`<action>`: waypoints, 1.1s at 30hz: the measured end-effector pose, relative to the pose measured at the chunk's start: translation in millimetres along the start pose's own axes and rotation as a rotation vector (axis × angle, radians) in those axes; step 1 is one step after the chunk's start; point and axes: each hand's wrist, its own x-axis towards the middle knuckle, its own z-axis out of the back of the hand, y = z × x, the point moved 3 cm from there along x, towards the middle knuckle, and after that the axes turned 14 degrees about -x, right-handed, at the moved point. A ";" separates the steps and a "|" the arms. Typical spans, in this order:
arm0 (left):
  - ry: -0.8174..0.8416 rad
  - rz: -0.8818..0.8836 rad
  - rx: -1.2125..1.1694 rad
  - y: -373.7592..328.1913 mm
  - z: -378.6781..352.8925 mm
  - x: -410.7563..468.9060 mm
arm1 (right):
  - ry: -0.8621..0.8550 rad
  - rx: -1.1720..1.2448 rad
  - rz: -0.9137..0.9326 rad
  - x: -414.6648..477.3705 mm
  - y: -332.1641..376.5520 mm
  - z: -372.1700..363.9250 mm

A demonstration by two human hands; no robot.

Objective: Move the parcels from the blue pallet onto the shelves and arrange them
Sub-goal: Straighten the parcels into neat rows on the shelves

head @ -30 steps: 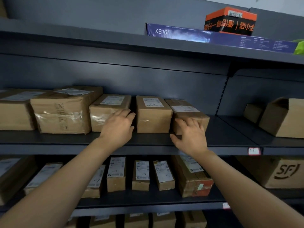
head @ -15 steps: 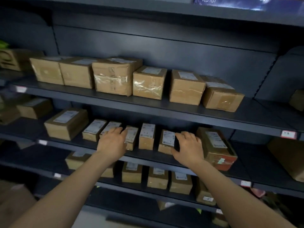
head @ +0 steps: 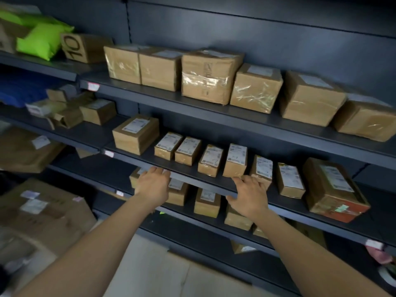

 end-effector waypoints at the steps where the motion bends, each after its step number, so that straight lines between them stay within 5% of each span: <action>1: 0.007 0.000 -0.003 10.6 -0.1 2.0 | 0.008 0.003 0.001 4.4 10.2 -0.9; 13: 0.064 0.011 -0.031 124.3 9.6 57.2 | 0.059 0.031 -0.005 75.2 128.7 -4.7; 33: -0.097 0.082 -0.130 267.9 6.0 248.7 | 0.110 -0.007 0.081 280.7 238.6 -42.6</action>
